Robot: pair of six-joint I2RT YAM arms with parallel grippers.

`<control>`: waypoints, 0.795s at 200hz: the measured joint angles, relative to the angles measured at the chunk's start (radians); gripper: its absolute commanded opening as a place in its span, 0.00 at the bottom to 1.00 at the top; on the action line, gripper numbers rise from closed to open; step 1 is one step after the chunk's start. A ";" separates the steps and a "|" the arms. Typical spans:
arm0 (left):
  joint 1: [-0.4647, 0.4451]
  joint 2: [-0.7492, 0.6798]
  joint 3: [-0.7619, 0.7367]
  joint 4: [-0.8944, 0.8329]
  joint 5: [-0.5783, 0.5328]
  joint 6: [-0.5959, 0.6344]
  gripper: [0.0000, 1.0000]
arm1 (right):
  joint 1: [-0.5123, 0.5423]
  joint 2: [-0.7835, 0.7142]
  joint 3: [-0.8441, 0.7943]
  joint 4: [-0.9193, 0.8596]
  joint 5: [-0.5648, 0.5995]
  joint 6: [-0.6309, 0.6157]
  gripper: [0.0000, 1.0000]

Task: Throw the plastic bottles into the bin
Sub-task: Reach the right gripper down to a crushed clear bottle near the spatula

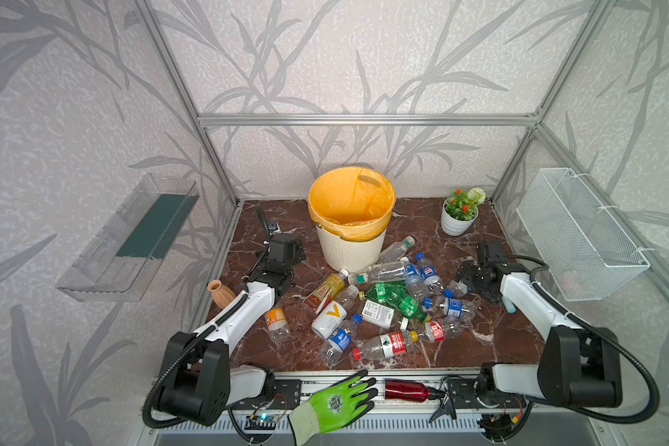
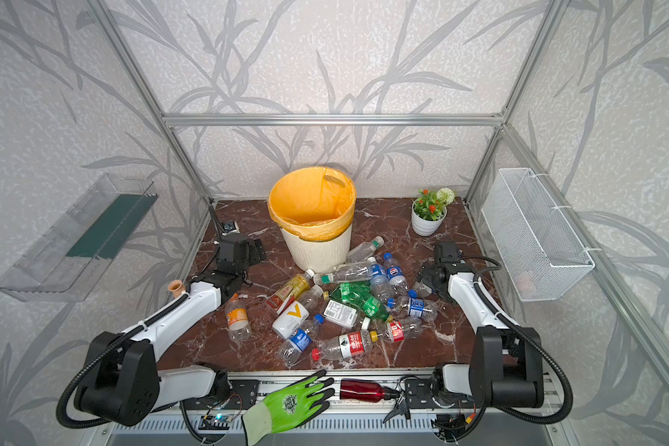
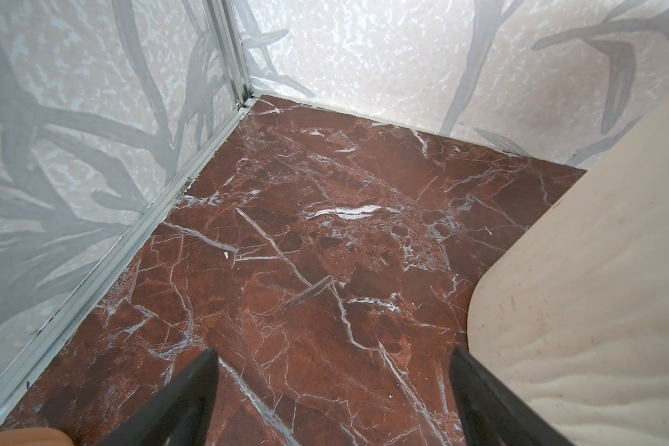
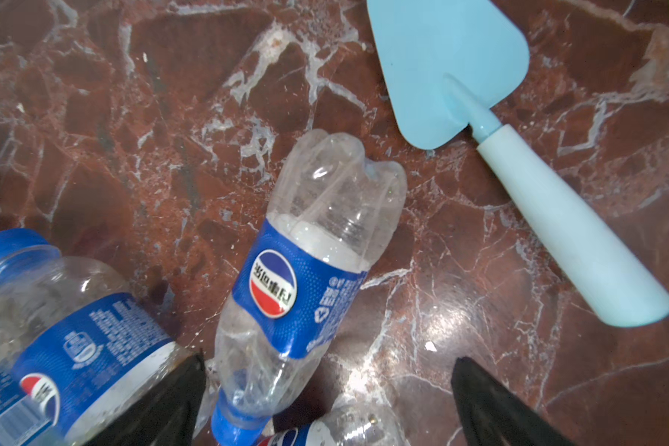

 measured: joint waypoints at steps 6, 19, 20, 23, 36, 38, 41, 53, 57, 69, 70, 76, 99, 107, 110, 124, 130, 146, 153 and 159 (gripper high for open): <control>0.000 0.002 0.000 0.000 0.002 0.001 0.93 | -0.002 0.017 0.000 0.009 -0.002 0.002 0.99; 0.000 0.006 0.000 0.000 0.005 0.005 0.93 | -0.006 0.047 0.000 0.029 -0.004 0.005 0.99; 0.000 0.006 0.000 0.000 0.005 0.005 0.93 | -0.006 0.047 0.000 0.029 -0.004 0.005 0.99; 0.000 0.008 0.000 0.000 0.006 0.006 0.93 | -0.006 0.056 0.000 0.035 -0.006 0.005 0.99; -0.001 0.014 0.000 0.000 0.008 0.007 0.93 | -0.008 0.085 0.000 0.060 -0.014 0.008 0.99; -0.002 0.014 0.000 0.000 0.009 0.008 0.93 | -0.009 0.087 0.000 0.063 -0.015 0.008 1.00; -0.002 0.016 0.000 0.000 0.009 0.008 0.93 | -0.010 0.095 0.001 0.068 -0.017 0.008 1.00; -0.003 0.021 0.000 -0.001 0.010 0.008 0.93 | -0.011 0.125 0.005 0.085 -0.027 0.009 0.99; -0.003 0.022 0.000 0.000 0.011 0.008 0.93 | -0.011 0.137 0.008 0.086 -0.031 0.009 0.99; -0.003 0.026 0.000 -0.001 0.011 0.008 0.93 | -0.011 0.175 0.022 0.088 -0.045 0.010 0.97; -0.003 0.026 0.000 -0.001 0.012 0.009 0.93 | -0.012 0.179 0.024 0.088 -0.045 0.010 0.97; -0.003 0.027 0.000 -0.001 0.012 0.010 0.93 | -0.013 0.200 0.036 0.087 -0.052 0.011 0.96; -0.003 0.027 0.002 -0.003 0.011 0.014 0.93 | -0.016 0.270 0.085 0.088 -0.069 0.034 0.90; -0.003 0.027 0.003 -0.003 0.010 0.015 0.93 | -0.016 0.287 0.097 0.090 -0.075 0.042 0.89; -0.003 0.027 0.004 -0.004 0.010 0.016 0.93 | -0.016 0.293 0.100 0.093 -0.078 0.044 0.88; -0.003 0.027 0.006 -0.005 0.009 0.017 0.93 | -0.016 0.295 0.102 0.100 -0.080 0.052 0.82; -0.003 0.027 0.006 -0.005 0.009 0.017 0.93 | -0.016 0.294 0.102 0.104 -0.083 0.054 0.79; -0.003 0.027 0.006 -0.009 0.009 0.017 0.93 | -0.016 0.285 0.102 0.118 -0.082 0.057 0.69; -0.003 0.027 0.006 -0.010 0.009 0.016 0.93 | -0.016 0.277 0.102 0.123 -0.081 0.057 0.66; -0.003 0.027 0.006 -0.010 0.009 0.015 0.93 | -0.016 0.267 0.102 0.126 -0.079 0.055 0.65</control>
